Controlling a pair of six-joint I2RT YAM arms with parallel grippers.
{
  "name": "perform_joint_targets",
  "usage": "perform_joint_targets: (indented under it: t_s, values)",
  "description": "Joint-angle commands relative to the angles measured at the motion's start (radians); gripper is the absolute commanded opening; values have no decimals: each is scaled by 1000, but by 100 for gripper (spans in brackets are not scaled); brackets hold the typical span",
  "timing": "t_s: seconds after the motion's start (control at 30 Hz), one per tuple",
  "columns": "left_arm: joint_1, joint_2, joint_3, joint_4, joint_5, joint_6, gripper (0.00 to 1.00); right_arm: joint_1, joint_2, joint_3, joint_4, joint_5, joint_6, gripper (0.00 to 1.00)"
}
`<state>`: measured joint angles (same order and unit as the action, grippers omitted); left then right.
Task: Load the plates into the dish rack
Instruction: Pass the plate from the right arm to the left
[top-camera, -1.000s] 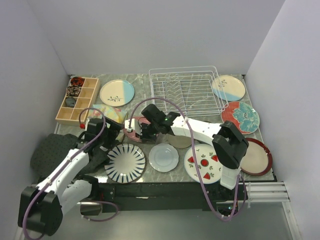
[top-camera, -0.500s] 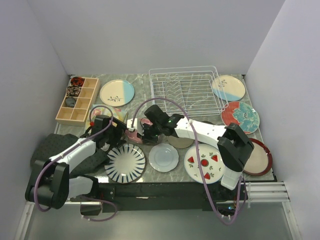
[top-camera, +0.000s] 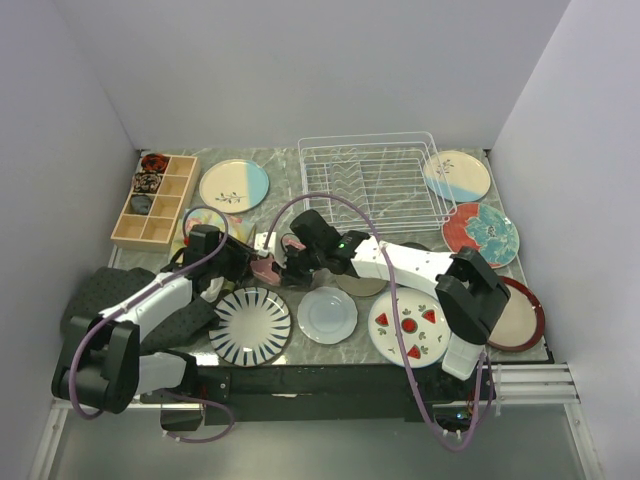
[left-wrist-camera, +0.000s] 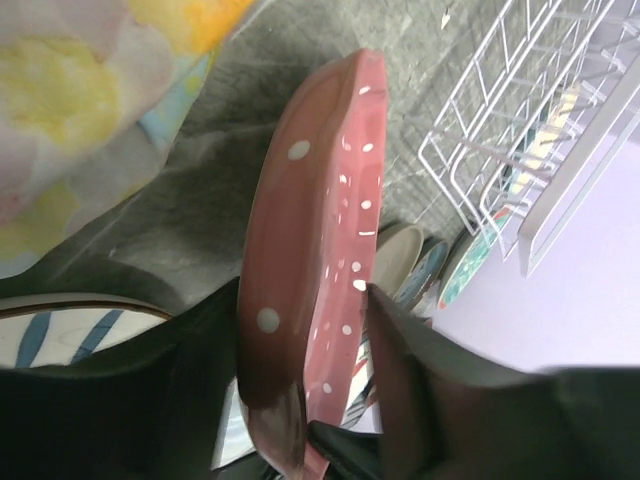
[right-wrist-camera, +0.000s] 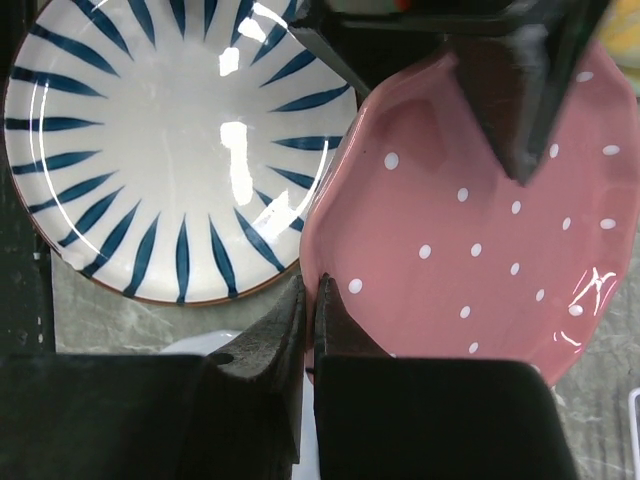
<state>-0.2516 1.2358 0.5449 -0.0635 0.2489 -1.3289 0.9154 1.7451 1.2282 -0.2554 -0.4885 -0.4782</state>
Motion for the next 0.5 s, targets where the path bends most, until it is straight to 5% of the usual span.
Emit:
perform_joint_targets:
  t_s: [0.0,0.27,0.33,0.47]
  values:
    - [2,-36,39,34,35,13,50,-3,-81,13,133,-47,29,0]
    - [11,-98,66,37,64,117,1,-3,-88,27,91,-111,26,0]
    - [14,-121,87,-19,41,187,1,-6,-93,37,67,-137,9,3]
    - [15,-176,156,-104,-33,336,1,-9,-120,51,4,-166,-34,32]
